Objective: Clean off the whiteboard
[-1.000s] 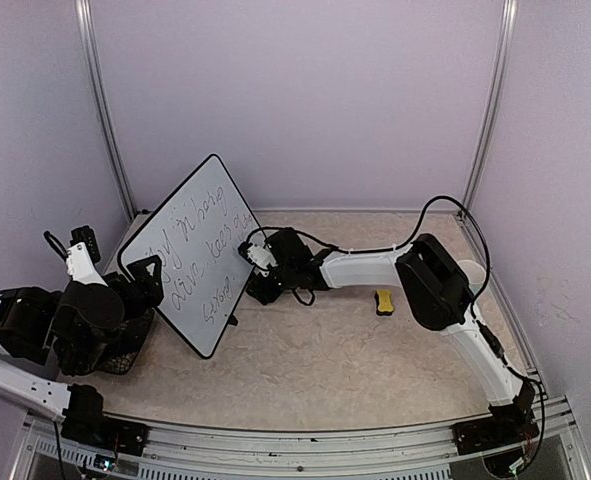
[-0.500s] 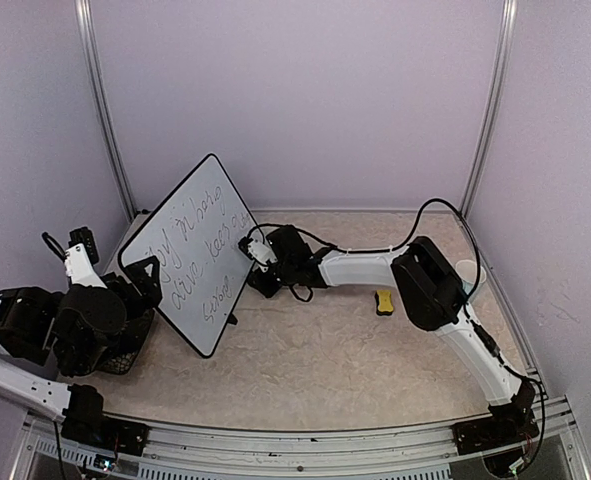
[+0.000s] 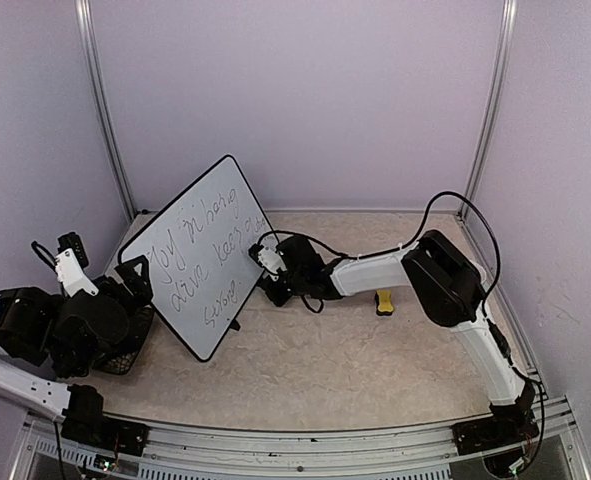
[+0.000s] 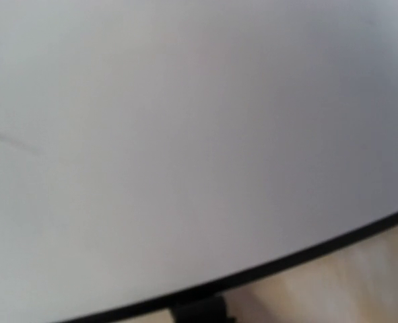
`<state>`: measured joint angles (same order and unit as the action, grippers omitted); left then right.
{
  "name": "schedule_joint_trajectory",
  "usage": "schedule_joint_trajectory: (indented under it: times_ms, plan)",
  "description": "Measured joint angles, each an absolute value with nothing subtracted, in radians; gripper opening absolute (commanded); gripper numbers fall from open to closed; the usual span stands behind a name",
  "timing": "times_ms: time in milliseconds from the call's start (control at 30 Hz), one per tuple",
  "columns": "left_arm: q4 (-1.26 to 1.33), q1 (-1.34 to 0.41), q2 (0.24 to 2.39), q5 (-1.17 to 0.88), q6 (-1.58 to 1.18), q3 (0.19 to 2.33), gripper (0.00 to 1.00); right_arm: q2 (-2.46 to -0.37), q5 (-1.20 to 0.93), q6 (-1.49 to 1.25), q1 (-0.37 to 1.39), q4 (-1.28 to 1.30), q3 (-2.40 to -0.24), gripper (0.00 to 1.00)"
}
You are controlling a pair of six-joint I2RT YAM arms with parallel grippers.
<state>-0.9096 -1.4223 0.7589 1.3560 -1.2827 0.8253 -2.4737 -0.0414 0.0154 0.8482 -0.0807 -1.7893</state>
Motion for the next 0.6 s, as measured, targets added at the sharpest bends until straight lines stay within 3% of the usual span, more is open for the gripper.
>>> schedule_joint_trajectory:
  times_ms: [233,600]
  plan:
    - [-1.004,-1.422,0.865,1.388,-1.355,0.863,0.99,-2.302,0.114,-0.076,0.860,-0.111,-1.520,0.00]
    - [-1.088,-1.450,0.970,1.446,-1.410,0.929,0.99,-2.096,0.337,-0.459,0.876,-0.112,-1.207,0.00]
